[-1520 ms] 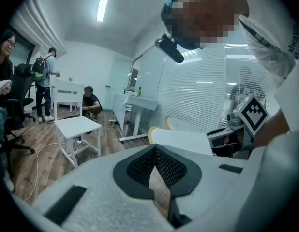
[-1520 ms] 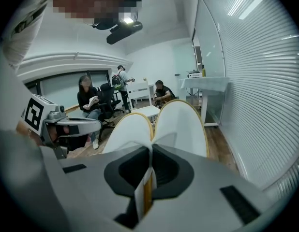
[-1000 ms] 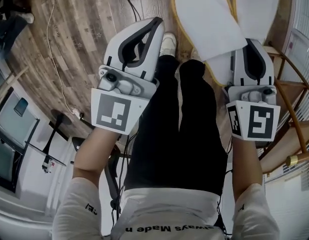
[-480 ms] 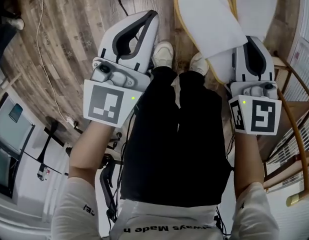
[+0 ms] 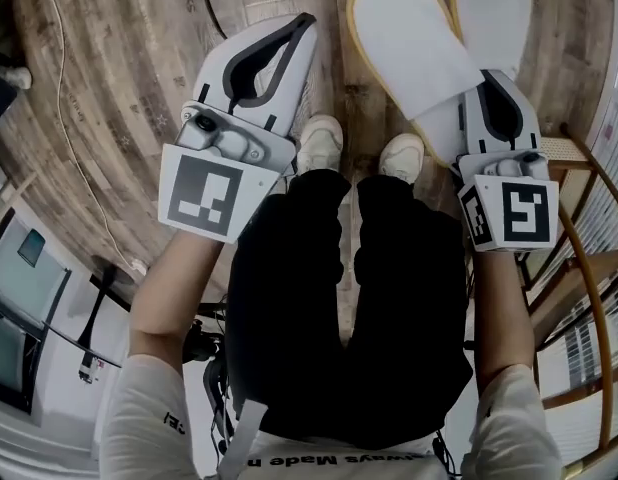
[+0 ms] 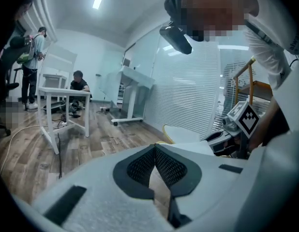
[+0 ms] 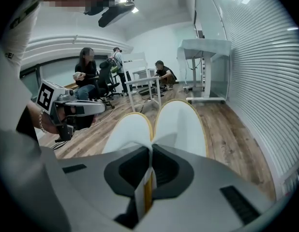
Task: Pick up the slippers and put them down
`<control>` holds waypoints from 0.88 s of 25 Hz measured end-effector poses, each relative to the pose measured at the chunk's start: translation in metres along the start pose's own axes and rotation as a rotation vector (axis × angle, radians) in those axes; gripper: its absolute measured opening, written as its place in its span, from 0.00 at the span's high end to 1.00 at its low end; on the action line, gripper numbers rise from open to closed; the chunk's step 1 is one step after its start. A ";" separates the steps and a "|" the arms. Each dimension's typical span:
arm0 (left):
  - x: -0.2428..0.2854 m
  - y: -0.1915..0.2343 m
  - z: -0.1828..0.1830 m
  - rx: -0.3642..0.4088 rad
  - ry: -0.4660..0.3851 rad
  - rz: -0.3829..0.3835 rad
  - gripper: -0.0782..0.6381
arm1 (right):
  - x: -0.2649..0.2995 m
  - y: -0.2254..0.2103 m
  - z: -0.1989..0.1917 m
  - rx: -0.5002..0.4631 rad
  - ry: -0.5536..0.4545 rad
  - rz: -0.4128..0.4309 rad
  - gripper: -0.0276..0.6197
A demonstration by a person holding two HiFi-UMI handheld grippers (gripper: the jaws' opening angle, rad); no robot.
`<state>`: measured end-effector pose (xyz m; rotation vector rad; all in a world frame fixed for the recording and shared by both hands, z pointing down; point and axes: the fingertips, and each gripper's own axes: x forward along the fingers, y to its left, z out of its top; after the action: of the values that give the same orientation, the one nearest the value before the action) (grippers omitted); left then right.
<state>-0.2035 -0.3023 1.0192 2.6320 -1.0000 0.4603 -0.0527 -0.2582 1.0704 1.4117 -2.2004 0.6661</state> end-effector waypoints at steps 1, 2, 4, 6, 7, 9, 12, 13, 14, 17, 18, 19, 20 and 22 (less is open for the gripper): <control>0.005 0.002 -0.008 0.007 0.002 -0.007 0.88 | 0.007 -0.002 -0.007 -0.001 0.002 0.001 0.93; 0.010 0.003 -0.016 0.013 0.005 -0.013 0.88 | 0.015 -0.004 -0.015 -0.004 0.003 0.003 0.93; 0.019 0.007 -0.034 0.024 0.011 -0.022 0.88 | 0.029 -0.007 -0.031 -0.010 0.007 0.008 0.93; 0.029 0.011 -0.054 0.025 0.016 -0.025 0.88 | 0.044 -0.011 -0.047 -0.015 0.012 0.015 0.93; 0.033 0.013 -0.064 0.023 0.018 -0.026 0.88 | 0.052 -0.013 -0.055 -0.017 0.015 0.022 0.93; 0.043 0.017 -0.084 0.015 0.019 -0.026 0.88 | 0.066 -0.017 -0.073 -0.020 0.024 0.037 0.93; 0.057 0.019 -0.116 0.004 0.020 -0.025 0.88 | 0.085 -0.024 -0.100 -0.028 0.039 0.055 0.93; 0.062 0.020 -0.128 -0.001 0.023 -0.024 0.88 | 0.091 -0.026 -0.109 -0.031 0.042 0.060 0.93; 0.067 0.020 -0.138 -0.006 0.022 -0.022 0.88 | 0.098 -0.029 -0.118 -0.030 0.044 0.065 0.93; 0.080 0.021 -0.165 -0.020 0.019 -0.019 0.88 | 0.115 -0.032 -0.142 -0.032 0.051 0.079 0.93; 0.083 0.022 -0.175 -0.026 0.024 -0.020 0.88 | 0.120 -0.031 -0.149 -0.032 0.055 0.083 0.93; 0.087 0.022 -0.183 -0.032 0.029 -0.020 0.88 | 0.125 -0.031 -0.154 -0.033 0.058 0.087 0.93; 0.090 0.024 -0.190 -0.037 0.030 -0.020 0.88 | 0.130 -0.030 -0.159 -0.035 0.061 0.089 0.93; 0.096 0.025 -0.202 -0.037 0.035 -0.021 0.88 | 0.137 -0.030 -0.170 -0.033 0.071 0.093 0.93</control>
<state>-0.1912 -0.3013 1.2443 2.5907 -0.9595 0.4768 -0.0599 -0.2625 1.2905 1.2570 -2.2215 0.6978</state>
